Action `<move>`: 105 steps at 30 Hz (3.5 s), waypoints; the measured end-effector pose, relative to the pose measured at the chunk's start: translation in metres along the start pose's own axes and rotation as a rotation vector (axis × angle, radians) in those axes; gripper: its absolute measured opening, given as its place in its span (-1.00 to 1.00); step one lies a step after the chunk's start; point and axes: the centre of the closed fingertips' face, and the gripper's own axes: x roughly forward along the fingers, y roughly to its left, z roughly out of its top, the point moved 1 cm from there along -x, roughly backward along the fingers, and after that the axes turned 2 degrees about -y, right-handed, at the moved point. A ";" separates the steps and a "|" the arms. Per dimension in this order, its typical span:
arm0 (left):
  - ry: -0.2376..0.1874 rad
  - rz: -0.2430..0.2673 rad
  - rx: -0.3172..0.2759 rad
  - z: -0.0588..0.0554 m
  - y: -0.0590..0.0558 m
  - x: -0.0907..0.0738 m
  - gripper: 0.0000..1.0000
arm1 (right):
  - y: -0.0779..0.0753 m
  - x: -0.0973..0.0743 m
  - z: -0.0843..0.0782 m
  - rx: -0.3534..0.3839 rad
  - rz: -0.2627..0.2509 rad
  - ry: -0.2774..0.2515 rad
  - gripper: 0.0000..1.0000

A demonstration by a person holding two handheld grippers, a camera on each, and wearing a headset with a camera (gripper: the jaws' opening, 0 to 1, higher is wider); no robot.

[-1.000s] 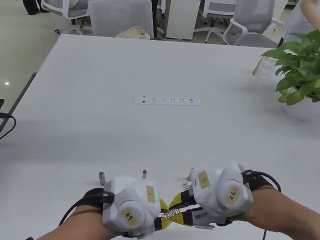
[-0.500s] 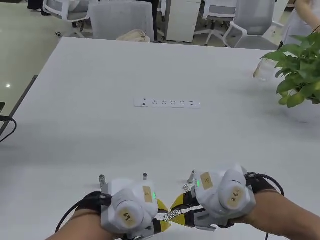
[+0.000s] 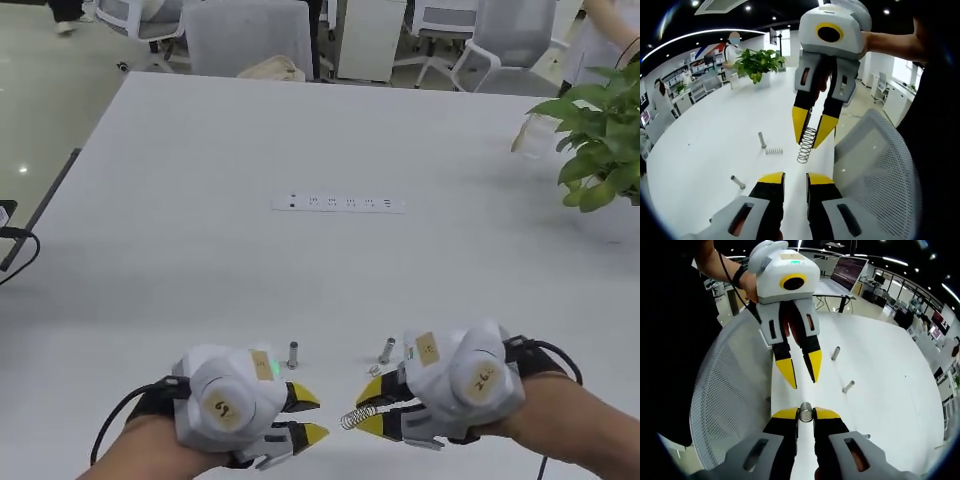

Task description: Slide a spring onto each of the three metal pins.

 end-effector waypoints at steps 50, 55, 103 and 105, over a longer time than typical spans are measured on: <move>-0.048 0.289 -0.211 -0.048 0.060 -0.090 -0.36 | -0.070 0.012 -0.018 0.093 -0.054 0.086 -0.83; -0.050 0.314 -0.231 -0.056 0.064 -0.098 -0.29 | -0.075 0.016 -0.018 0.088 -0.047 0.094 -0.83; -0.023 0.418 -0.353 -0.109 0.060 -0.142 0.08 | -0.116 0.073 0.002 0.023 0.021 0.157 -0.83; -0.025 0.418 -0.357 -0.109 0.060 -0.142 0.08 | -0.118 0.076 0.004 0.018 0.024 0.159 -0.83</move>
